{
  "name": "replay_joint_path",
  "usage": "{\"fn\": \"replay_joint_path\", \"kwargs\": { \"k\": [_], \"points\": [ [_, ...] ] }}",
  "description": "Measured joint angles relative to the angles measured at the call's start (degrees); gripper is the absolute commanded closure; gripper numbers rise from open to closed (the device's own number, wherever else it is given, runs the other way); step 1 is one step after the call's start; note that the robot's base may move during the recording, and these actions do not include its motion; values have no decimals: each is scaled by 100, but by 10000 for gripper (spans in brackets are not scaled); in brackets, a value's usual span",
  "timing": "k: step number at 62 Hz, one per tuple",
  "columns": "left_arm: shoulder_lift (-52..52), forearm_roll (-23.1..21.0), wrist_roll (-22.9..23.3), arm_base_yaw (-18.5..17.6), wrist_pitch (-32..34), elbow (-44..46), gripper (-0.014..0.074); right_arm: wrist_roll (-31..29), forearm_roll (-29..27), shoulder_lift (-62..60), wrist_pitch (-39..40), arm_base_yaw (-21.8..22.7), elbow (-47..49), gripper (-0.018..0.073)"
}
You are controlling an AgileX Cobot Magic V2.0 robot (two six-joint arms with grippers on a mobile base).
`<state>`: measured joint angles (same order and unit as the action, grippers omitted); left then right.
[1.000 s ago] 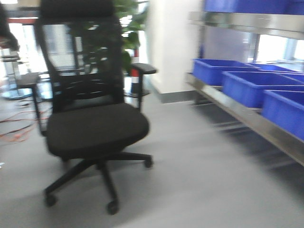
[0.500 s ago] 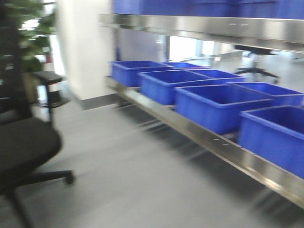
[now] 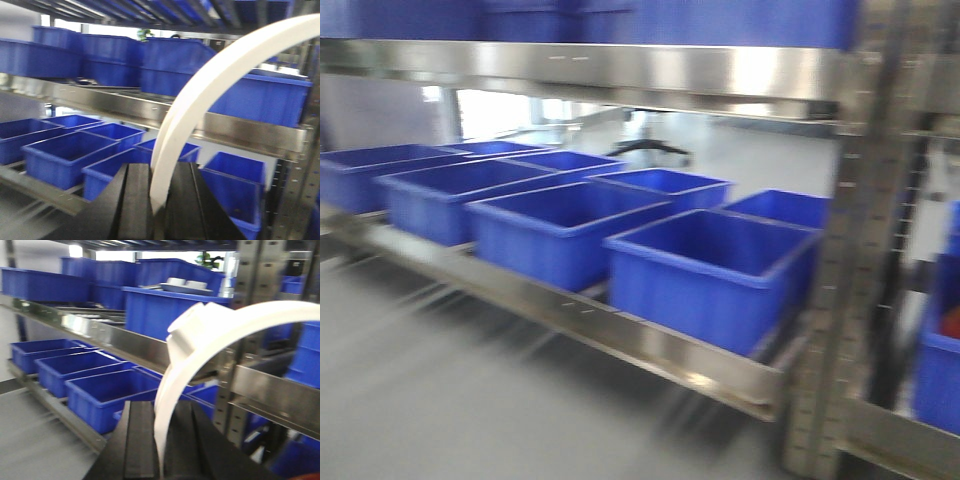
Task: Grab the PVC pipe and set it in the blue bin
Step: 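Turn the base toward the shelf of blue bins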
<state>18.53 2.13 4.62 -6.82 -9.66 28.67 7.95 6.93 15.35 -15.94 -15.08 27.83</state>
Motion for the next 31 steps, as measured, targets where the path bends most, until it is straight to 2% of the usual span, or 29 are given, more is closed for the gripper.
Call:
{"fn": "replay_joint_path", "kwargs": {
  "k": [31],
  "points": [
    [0,0,0,0,0,0,708,0,0,0,0,0,0,721]
  ]
}}
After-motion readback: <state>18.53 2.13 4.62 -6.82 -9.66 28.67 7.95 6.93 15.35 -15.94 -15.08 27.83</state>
